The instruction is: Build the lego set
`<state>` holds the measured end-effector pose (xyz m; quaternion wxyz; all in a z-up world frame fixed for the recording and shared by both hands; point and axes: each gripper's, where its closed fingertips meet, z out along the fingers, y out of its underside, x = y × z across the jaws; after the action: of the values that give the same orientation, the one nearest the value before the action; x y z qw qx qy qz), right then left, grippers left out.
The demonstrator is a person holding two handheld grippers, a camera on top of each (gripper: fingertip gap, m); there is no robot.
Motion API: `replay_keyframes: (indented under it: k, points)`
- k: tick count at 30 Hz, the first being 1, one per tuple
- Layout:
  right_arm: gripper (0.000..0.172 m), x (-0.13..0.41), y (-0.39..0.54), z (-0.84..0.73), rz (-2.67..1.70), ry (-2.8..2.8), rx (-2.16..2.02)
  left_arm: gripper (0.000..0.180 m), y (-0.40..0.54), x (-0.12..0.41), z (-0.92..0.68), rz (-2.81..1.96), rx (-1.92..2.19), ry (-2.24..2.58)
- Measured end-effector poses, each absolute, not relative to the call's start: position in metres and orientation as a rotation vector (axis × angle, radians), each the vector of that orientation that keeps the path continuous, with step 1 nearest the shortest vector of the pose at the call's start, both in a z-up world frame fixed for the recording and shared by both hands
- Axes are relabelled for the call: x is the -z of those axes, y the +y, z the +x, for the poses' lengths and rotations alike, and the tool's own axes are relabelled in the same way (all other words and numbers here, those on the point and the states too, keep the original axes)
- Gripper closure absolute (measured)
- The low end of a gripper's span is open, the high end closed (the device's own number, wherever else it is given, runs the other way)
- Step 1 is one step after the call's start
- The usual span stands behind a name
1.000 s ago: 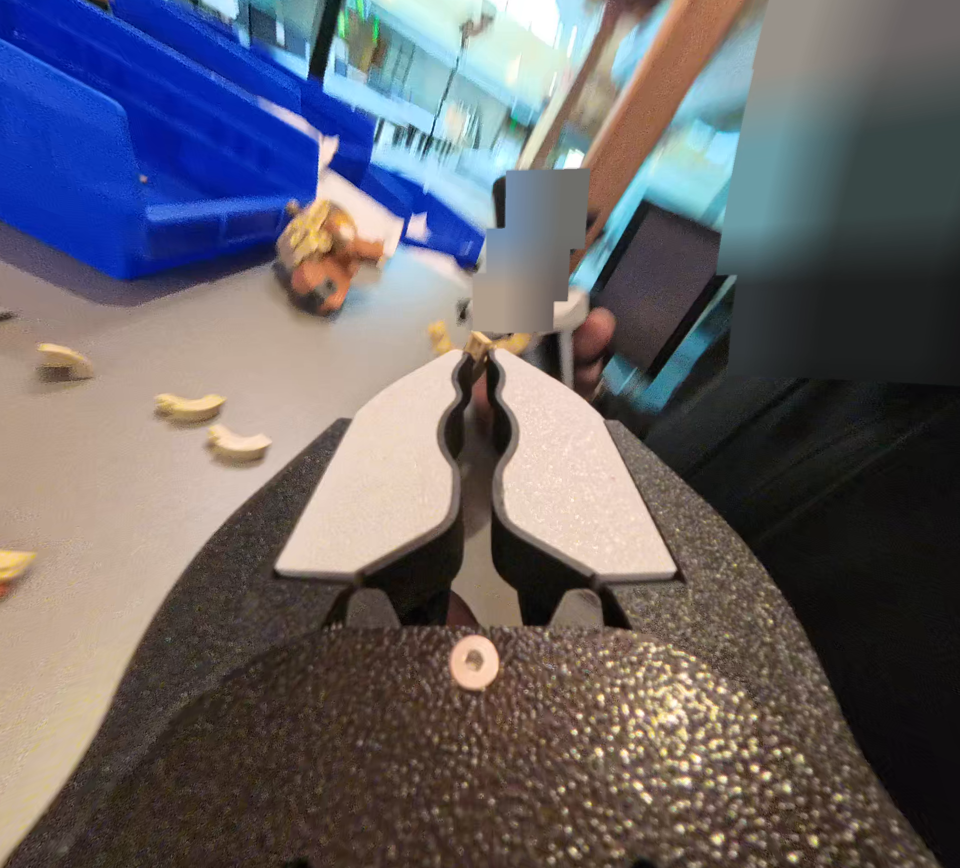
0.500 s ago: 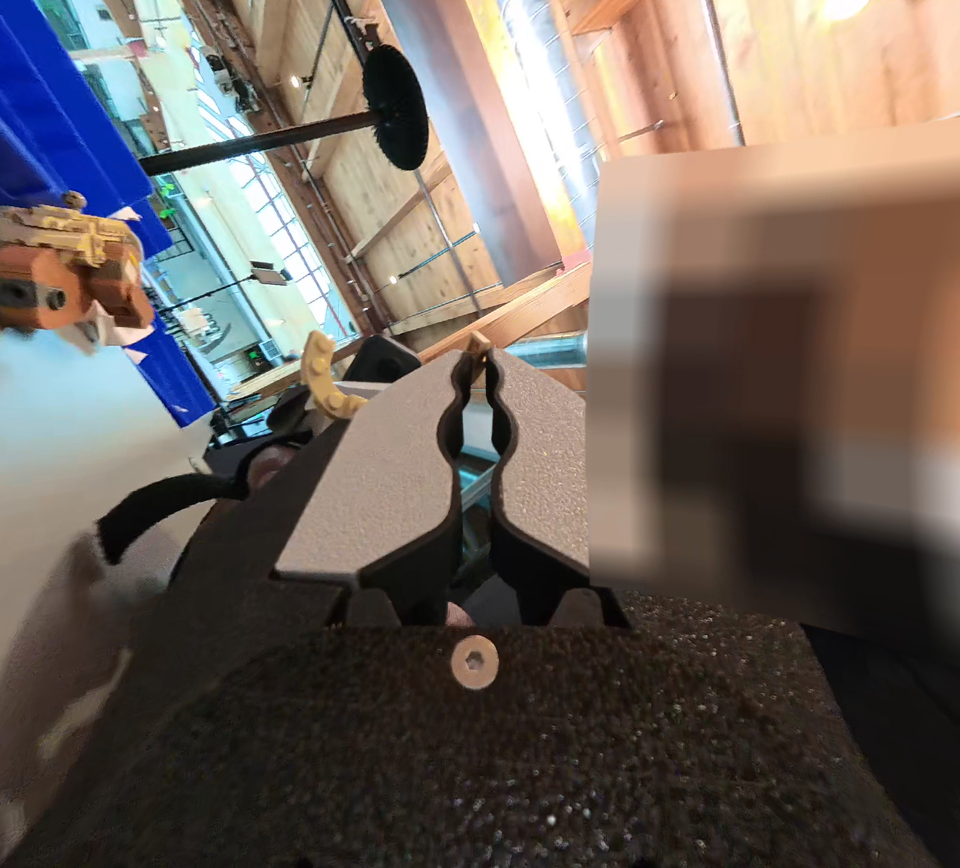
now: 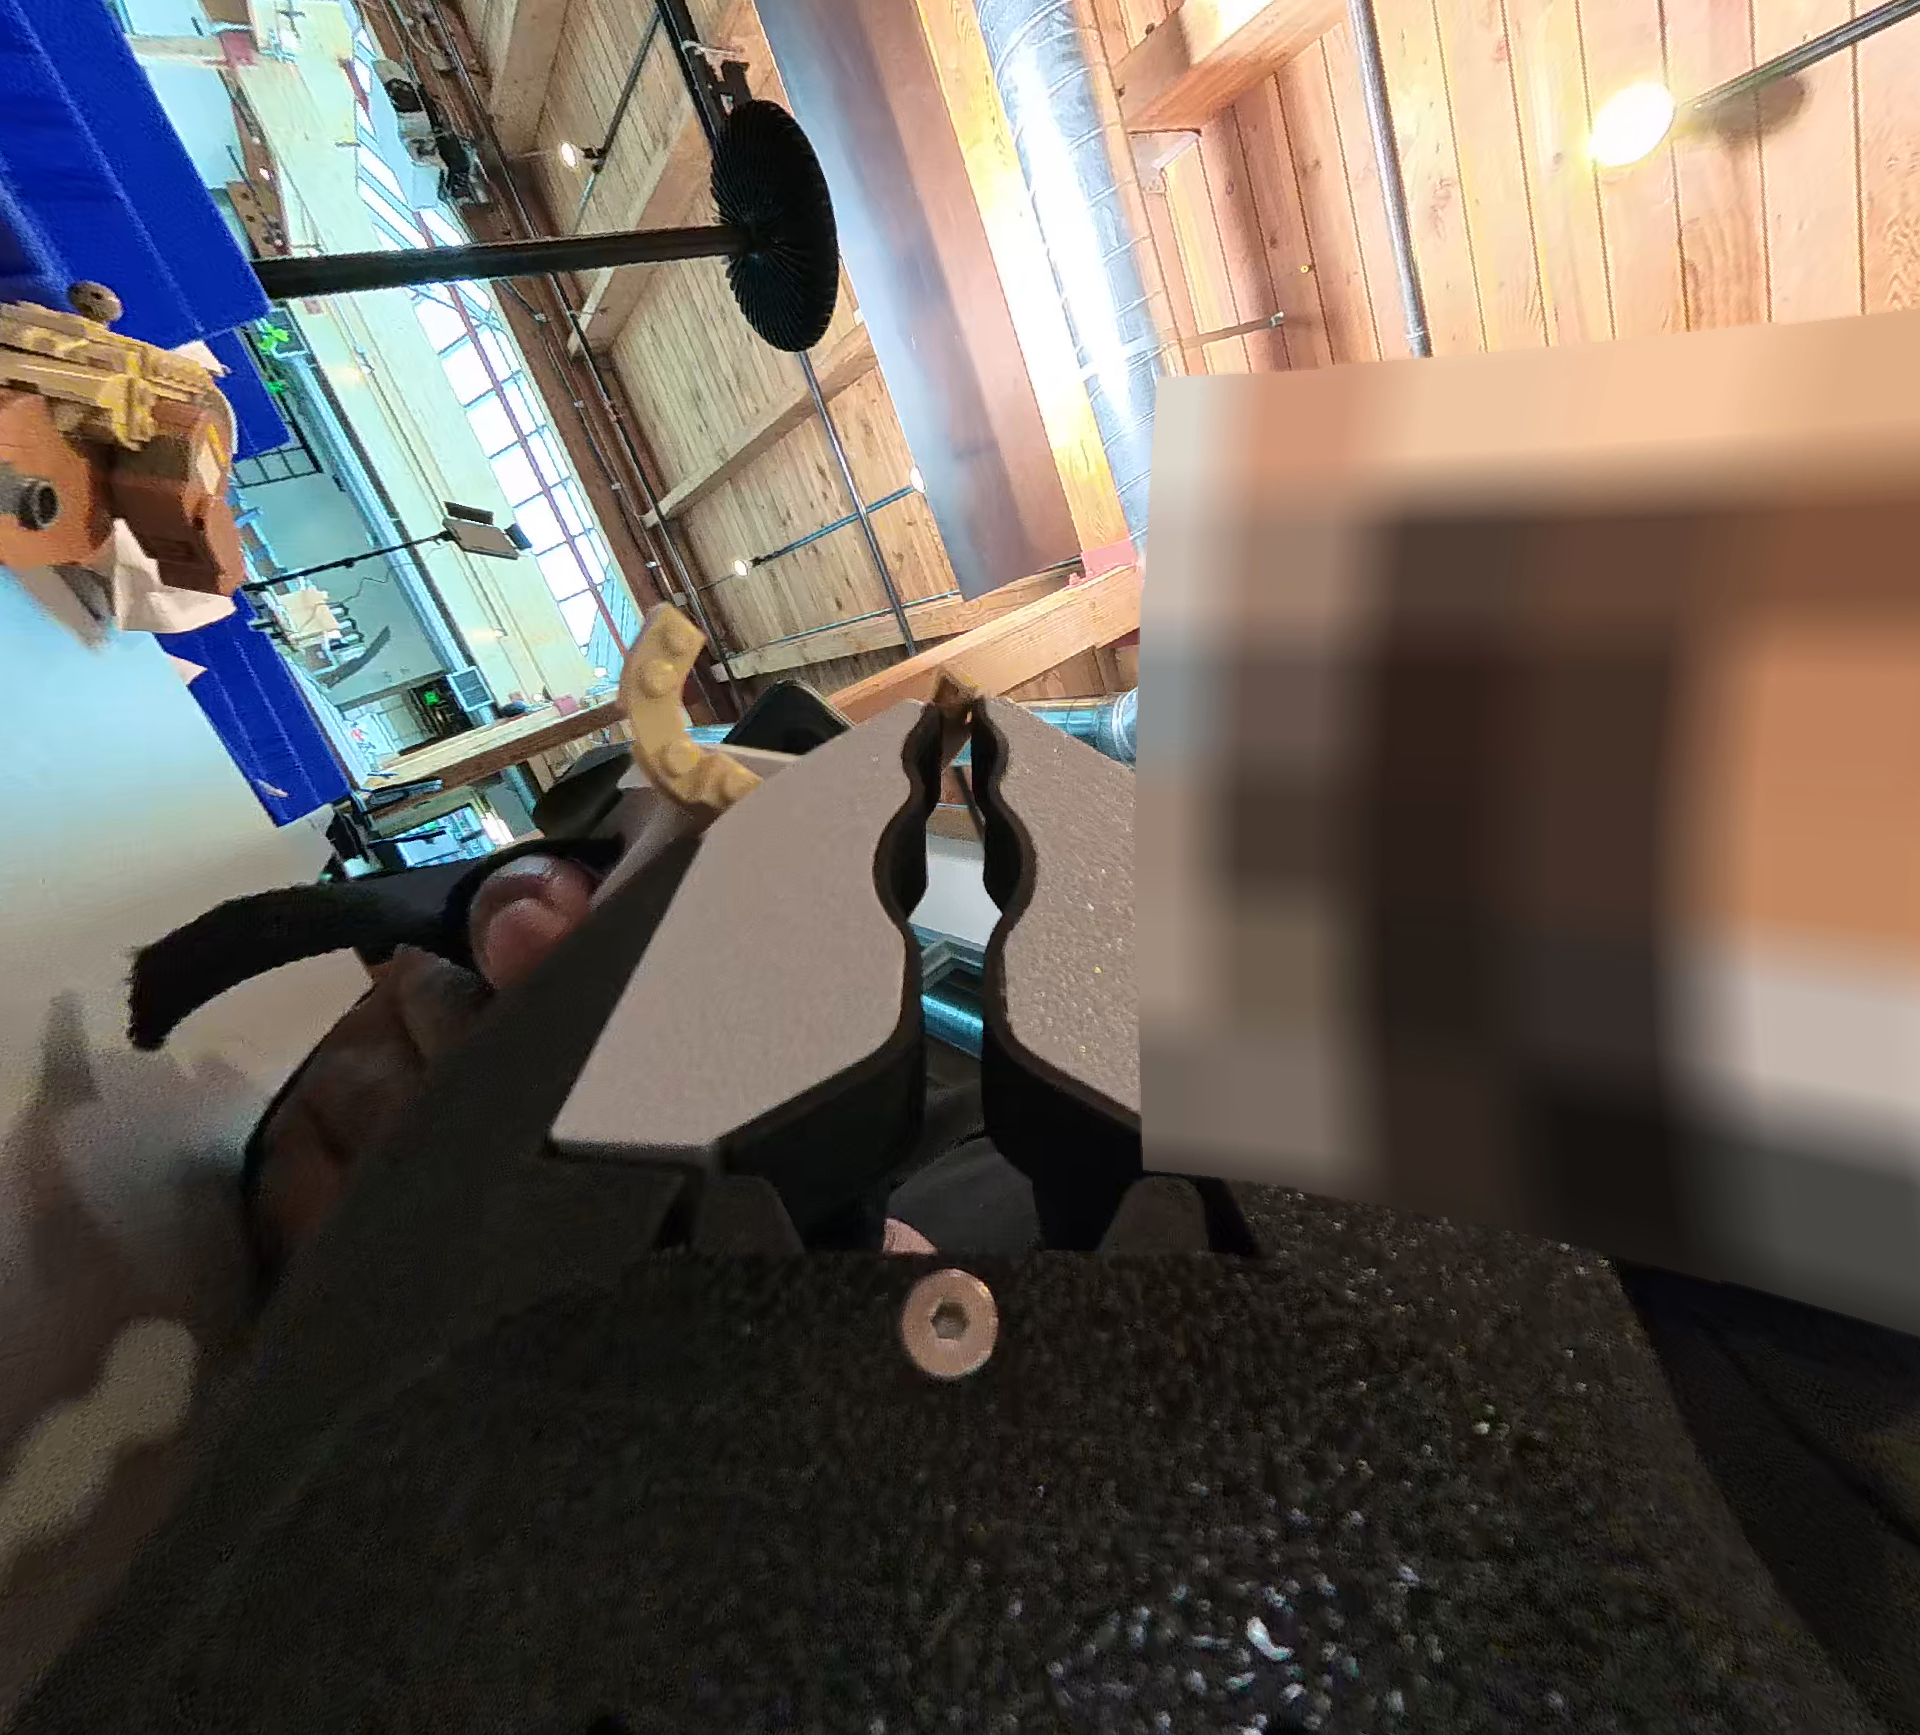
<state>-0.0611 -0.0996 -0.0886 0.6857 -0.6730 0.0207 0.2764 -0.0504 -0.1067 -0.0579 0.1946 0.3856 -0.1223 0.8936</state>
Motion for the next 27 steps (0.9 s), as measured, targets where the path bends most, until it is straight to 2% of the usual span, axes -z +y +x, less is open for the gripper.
replay_keyframes:
  k: [17, 22, 27]
  points:
    - [0.164, 0.087, -0.101, -0.057, -1.487, 0.068, -0.638, 0.176, -0.101, 0.071, -0.050, 1.299, -2.519, -0.719]
    - [0.163, 0.084, -0.102, -0.054, -1.466, 0.084, -0.657, 0.176, -0.098, 0.061, -0.056, 1.206, -2.519, -0.659]
    - [0.163, 0.084, -0.105, -0.057, -1.467, 0.072, -0.732, 0.176, -0.107, 0.064, -0.062, 1.162, -2.431, -0.812]
